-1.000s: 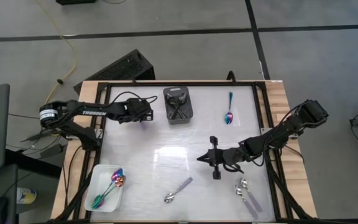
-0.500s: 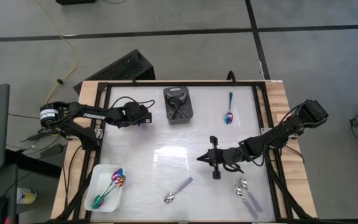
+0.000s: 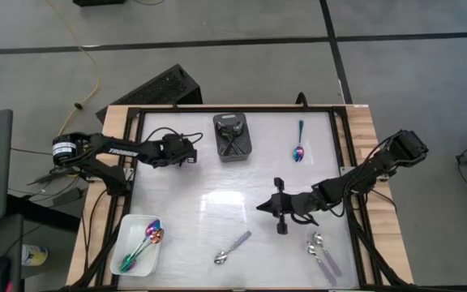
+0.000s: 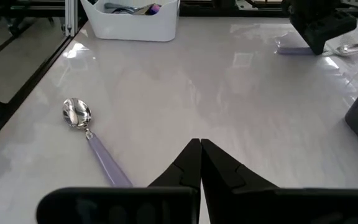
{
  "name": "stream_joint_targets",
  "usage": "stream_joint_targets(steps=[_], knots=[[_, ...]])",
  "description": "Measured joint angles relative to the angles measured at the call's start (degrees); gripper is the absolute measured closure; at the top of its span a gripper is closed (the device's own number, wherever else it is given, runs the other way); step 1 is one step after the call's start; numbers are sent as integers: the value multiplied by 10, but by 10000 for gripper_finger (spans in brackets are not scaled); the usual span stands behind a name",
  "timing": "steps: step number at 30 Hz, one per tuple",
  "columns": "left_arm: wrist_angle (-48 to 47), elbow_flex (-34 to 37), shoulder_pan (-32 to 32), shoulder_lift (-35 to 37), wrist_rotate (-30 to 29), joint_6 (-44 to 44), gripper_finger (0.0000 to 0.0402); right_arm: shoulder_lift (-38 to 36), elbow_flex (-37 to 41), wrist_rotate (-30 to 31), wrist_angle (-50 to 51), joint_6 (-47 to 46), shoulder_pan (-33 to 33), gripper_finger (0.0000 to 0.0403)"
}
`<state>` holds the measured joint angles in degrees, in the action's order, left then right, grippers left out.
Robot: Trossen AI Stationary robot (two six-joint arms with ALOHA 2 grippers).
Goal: Sort silverware by color (type)
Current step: Put the purple spoon into the transparent bin
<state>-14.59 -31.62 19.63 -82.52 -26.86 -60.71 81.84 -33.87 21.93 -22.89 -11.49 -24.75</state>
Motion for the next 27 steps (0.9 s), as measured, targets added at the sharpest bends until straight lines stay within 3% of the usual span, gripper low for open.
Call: stream_joint_targets(steps=[6,13,18,27], knots=[[23,0,-10,0,4,16,377,0,0,-1,-3,-14,0,372],[25,-33,-35,-2,31,39,355,0,0,-6,-5,-22,0,372],[48,-71,-73,-2,22,102,372,0,0,-8,-34,-19,2,372],[55,-158,-159,0,-11,197,365,0,0,-8,-38,-6,2,372]])
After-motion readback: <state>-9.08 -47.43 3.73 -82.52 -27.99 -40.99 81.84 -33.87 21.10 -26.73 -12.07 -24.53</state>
